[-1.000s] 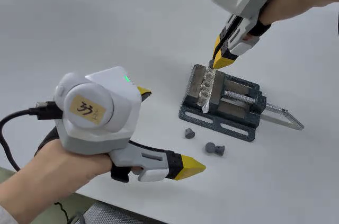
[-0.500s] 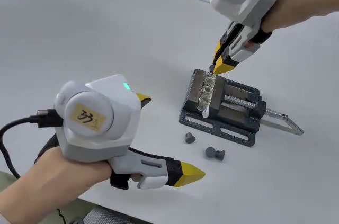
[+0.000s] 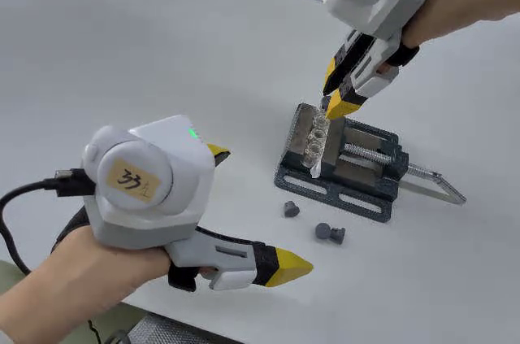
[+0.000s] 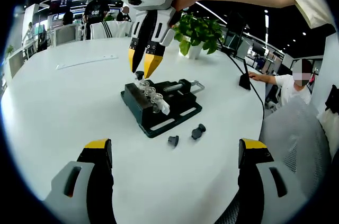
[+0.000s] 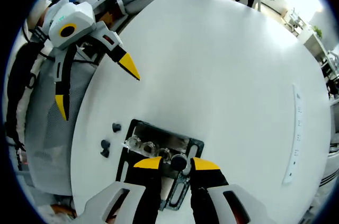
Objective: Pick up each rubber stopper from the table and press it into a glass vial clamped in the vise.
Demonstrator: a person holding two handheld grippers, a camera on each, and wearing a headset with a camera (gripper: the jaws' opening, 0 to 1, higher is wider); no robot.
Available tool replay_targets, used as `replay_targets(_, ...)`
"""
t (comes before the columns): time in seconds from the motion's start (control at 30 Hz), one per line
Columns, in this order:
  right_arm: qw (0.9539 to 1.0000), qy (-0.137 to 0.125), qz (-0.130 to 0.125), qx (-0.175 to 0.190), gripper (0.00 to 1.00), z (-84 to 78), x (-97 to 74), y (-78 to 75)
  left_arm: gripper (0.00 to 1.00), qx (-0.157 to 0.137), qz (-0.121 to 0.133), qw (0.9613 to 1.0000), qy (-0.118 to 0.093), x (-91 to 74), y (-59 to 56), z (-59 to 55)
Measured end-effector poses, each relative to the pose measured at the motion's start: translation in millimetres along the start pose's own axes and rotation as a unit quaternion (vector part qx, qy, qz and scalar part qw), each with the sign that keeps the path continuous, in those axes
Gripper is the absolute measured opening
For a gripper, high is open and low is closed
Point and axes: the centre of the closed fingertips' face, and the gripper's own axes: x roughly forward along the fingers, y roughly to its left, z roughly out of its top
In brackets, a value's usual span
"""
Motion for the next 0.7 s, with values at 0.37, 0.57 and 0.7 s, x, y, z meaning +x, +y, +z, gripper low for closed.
replay_targets(0.37,0.9997,0.007,0.015,-0.019,0.07,-1.3,-8.6,-0.4,0.99,-0.003,0.003,1.0000,-0.005,-0.9,4.6,0.8)
replay_targets(0.57,0.9994,0.010,0.018,-0.026,0.04,-2.2,-7.0,-4.4,0.99,-0.007,0.003,0.9999,-0.006,0.0,4.3,0.0)
replay_targets(0.7,0.9994,0.010,0.019,-0.027,0.01,-1.0,-7.9,-0.8,0.99,-0.008,0.001,0.9999,-0.006,0.6,3.6,-0.7)
